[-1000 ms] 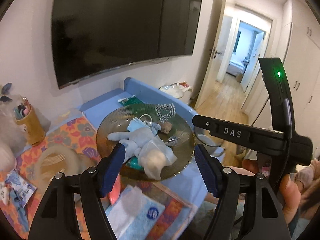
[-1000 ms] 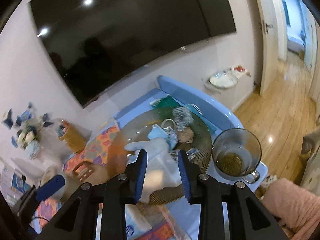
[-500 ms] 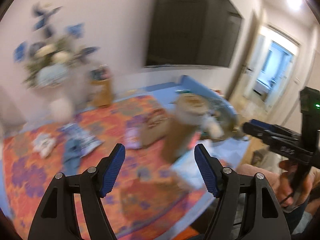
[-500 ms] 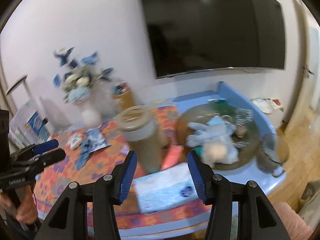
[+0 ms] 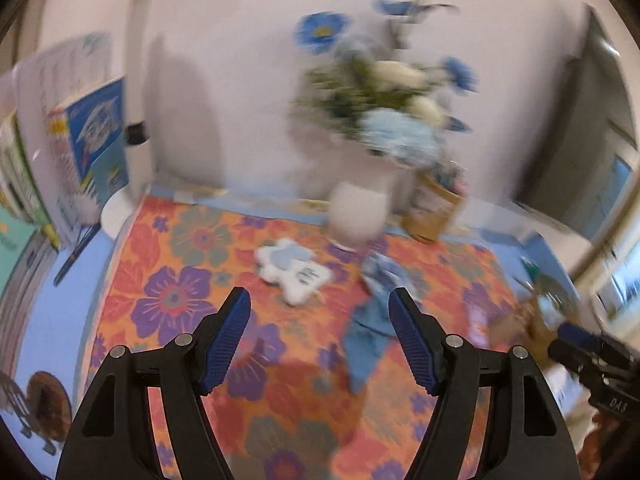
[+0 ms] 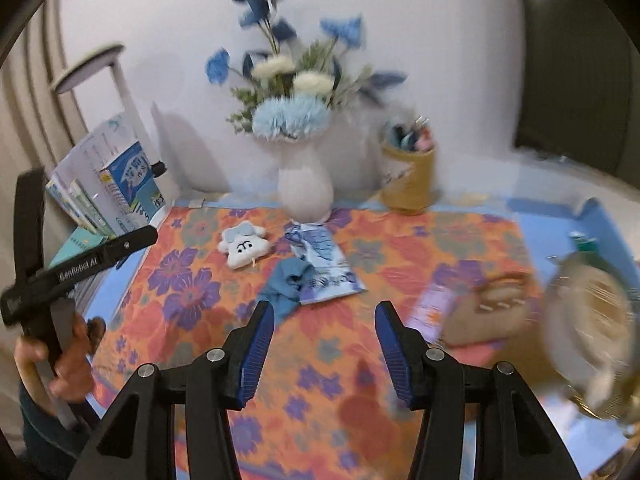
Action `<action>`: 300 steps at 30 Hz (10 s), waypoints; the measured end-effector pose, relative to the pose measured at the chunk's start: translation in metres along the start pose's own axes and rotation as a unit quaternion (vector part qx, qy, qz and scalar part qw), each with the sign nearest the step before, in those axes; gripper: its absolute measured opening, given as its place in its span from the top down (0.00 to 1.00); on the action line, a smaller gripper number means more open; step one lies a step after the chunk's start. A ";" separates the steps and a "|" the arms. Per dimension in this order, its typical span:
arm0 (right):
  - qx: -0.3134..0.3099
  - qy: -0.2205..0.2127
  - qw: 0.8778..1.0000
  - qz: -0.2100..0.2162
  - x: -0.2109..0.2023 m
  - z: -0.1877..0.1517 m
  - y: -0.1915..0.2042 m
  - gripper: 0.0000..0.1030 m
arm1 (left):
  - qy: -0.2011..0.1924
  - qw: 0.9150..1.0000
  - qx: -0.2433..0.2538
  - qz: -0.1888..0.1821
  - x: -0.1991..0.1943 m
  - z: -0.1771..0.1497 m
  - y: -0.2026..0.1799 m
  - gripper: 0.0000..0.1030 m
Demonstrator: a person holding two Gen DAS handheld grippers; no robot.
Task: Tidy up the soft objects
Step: 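Grasp the white bunny plush with the left tool while the right tool grasps the Dofi packet, then lift and carry the bunny plush and Dofi packet to the glass bowl, then open both tools over the glass bowl and return to the table, then grasp the blue cloth with the left tool while the right tool grasps the purple wipes packet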
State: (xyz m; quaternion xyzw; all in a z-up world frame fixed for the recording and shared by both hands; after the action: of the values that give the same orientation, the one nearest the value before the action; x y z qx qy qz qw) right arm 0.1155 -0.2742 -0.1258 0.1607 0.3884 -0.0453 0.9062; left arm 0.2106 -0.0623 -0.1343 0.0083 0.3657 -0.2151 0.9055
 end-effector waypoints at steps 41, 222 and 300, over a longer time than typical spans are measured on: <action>0.064 0.070 0.991 0.098 0.166 0.048 -0.001 0.53 | 0.023 1.000 0.004 0.005 0.122 0.007 -0.007 0.72; 0.228 -0.010 0.965 -0.126 0.146 -0.040 -0.106 0.90 | 0.124 0.972 0.160 -0.116 0.139 -0.084 -0.079 0.31; -0.011 0.291 0.934 -0.207 0.192 -0.001 -0.097 0.61 | 0.121 0.981 0.150 -0.028 0.105 -0.107 -0.024 0.72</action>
State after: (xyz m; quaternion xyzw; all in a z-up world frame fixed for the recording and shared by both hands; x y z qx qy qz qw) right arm 0.2277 -0.3573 -0.2892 0.0728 0.6601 -0.1793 0.7258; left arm 0.1978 -0.1061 -0.2786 0.1599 0.4362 -0.2900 0.8367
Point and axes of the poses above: each gripper's, at about its wrist camera, not at the fingertips, and x roughly the way its jaws point, y to its left, z to its top, the point moved 10 cm from there along x, roughly the way its jaws point, and after that the axes turned 7 degrees about x, right-handed, at the moved point
